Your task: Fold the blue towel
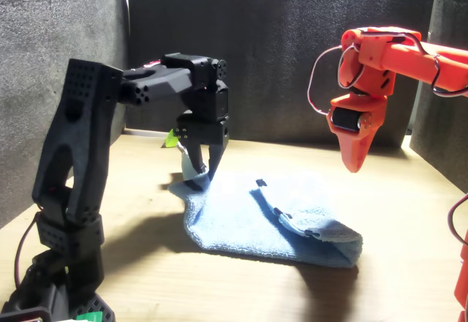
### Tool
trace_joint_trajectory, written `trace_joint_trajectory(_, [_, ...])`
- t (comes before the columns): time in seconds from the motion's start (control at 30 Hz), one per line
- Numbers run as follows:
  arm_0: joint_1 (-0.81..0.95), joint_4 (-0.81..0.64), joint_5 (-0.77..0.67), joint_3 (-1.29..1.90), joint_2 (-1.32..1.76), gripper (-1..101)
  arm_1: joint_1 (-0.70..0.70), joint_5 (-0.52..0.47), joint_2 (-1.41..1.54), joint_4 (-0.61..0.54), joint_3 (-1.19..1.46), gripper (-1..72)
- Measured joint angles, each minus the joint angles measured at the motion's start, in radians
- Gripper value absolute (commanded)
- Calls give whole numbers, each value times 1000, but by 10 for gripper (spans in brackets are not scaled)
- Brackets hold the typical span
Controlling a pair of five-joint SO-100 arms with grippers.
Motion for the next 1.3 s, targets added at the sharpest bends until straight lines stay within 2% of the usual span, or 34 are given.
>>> trace_joint_trajectory(0.33, [-127, 218, 14, -446, -244, -3, -2, 3, 2, 0, 12, 42])
trace_joint_trajectory(0.63, [-201, 242, 21, -569, -259, -3, -3, 5, 2, -12, 38, 37])
trace_joint_trajectory(0.9, [-253, 242, 64, -724, -397, -3, -2, 8, 3, -12, 57, 29])
trace_joint_trajectory(1.03, [-287, 242, 72, -795, -500, 135, -2, 8, 5, 0, 66, 27])
trace_joint_trajectory(1.3, [-360, 241, 104, -939, -652, 184, -2, 15, 6, -9, 66, 26])
